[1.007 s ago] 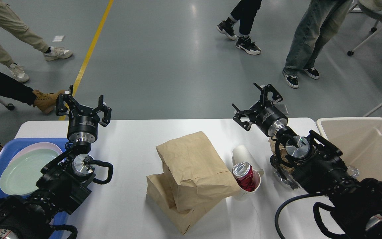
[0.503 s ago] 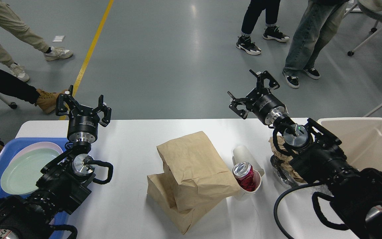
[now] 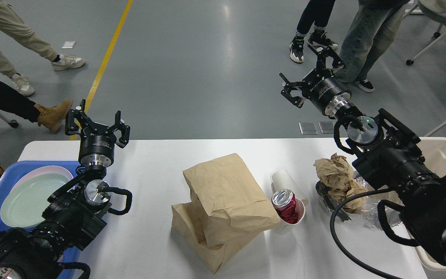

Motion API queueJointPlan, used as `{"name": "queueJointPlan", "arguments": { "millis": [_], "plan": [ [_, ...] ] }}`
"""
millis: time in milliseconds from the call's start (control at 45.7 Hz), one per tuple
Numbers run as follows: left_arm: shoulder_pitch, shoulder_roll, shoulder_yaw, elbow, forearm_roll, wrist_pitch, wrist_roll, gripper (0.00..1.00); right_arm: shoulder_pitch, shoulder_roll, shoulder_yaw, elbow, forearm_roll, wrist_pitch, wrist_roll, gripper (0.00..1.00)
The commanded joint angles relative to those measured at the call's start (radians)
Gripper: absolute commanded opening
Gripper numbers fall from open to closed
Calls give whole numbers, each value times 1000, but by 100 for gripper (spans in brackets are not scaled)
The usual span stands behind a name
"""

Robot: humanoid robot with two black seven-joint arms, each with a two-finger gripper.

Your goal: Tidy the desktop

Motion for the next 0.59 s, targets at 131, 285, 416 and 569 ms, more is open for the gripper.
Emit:
{"name": "queueJointPlan", "arguments": {
  "millis": [131,285,416,569],
  "plan": [
    [0,0,0,0,0,0,0,96,48,-97,-203,1,-11,-10,0,100],
    [0,0,0,0,0,0,-1,96,181,-292,-500,-12,-12,-3,0,100],
    [0,0,0,0,0,-2,0,96,311,-424,-857,-1,-11,3,0,100],
    [0,0,0,0,0,0,-1,96,515,-528,-1408,66,-8,6,0,100]
  ]
}}
